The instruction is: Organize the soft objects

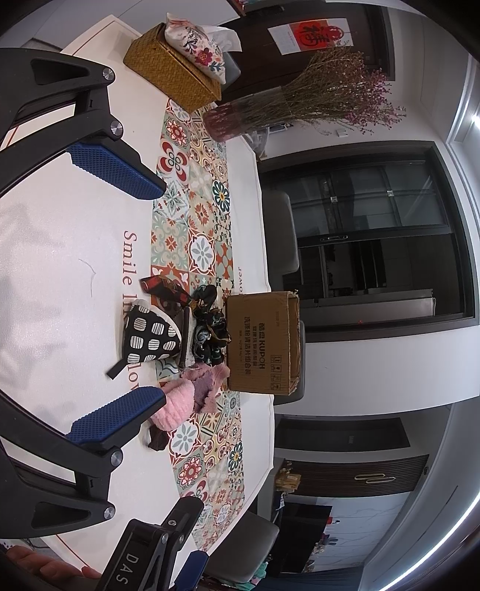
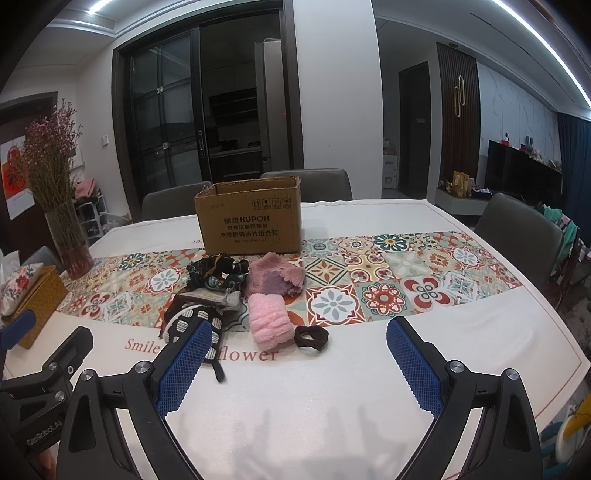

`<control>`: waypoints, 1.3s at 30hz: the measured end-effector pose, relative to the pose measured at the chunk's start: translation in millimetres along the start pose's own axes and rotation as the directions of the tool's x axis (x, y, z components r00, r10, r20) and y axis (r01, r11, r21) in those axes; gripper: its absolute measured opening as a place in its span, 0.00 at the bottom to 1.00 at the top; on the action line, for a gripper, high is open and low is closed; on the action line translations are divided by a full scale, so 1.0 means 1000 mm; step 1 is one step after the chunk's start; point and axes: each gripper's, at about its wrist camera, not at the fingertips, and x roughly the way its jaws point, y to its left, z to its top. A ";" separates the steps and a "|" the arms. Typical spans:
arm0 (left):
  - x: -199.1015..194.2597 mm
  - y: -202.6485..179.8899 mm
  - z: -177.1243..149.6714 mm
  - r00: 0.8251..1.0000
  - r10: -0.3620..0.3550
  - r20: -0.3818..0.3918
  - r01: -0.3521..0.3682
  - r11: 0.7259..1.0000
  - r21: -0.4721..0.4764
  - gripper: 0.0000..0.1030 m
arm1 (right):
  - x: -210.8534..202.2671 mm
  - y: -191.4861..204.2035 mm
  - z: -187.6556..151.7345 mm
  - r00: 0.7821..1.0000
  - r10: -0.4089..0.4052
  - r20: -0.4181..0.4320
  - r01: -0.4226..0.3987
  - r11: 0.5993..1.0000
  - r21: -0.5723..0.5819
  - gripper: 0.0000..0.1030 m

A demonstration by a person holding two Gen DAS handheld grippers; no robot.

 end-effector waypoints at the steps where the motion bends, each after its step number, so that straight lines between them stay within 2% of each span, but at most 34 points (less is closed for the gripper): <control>1: 0.001 0.000 -0.001 1.000 -0.001 -0.001 0.001 1.000 0.000 1.00 | 0.000 0.000 0.000 1.000 0.000 -0.001 0.000 1.000 0.000 0.94; 13: 0.018 -0.003 -0.003 0.999 -0.012 -0.040 0.012 1.000 0.009 1.00 | 0.022 -0.003 -0.002 0.999 0.008 -0.046 -0.009 1.000 -0.007 0.94; 24: 0.060 -0.006 -0.004 0.993 -0.023 -0.114 0.023 1.000 0.003 0.95 | 0.065 0.004 -0.001 0.994 0.014 -0.106 -0.019 0.999 -0.046 0.94; 33: 0.094 -0.007 -0.003 0.975 -0.069 -0.211 0.057 0.996 -0.063 0.90 | 0.103 0.012 0.002 0.980 0.051 -0.191 -0.069 0.994 -0.086 0.94; 39: 0.121 -0.011 0.003 0.949 -0.117 -0.292 0.085 0.989 -0.121 0.86 | 0.134 0.015 0.007 0.960 0.102 -0.262 -0.134 0.985 -0.107 0.94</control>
